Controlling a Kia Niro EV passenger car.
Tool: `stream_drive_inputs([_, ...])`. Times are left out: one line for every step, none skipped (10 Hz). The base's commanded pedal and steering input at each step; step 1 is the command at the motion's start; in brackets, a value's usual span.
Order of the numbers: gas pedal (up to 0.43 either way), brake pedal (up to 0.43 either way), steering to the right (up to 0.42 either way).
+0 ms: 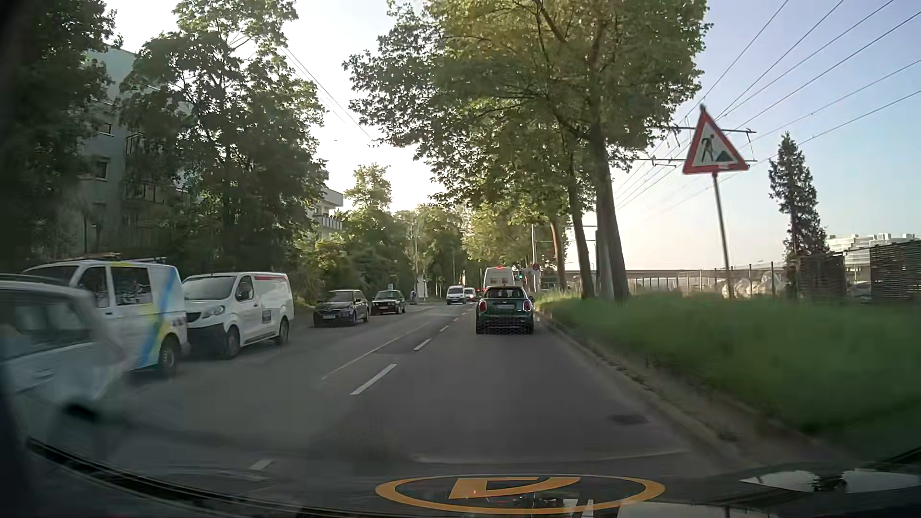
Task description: Follow the waypoints while adhering to traffic rules and regulations
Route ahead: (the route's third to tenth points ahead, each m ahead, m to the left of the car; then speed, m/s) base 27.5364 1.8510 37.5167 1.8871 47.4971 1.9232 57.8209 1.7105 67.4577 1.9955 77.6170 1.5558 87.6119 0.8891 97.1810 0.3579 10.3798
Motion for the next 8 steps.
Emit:
stream_drive_inputs([0.087, 0.000, -0.001])
stream_drive_inputs([0.087, 0.000, -0.001])
stream_drive_inputs([0.087, 0.000, -0.001])
stream_drive_inputs([0.087, 0.000, -0.001])
stream_drive_inputs([0.087, 0.000, -0.001])
stream_drive_inputs([0.087, 0.000, -0.001])
stream_drive_inputs([0.087, 0.000, -0.001])
stream_drive_inputs([0.110, 0.000, -0.001])
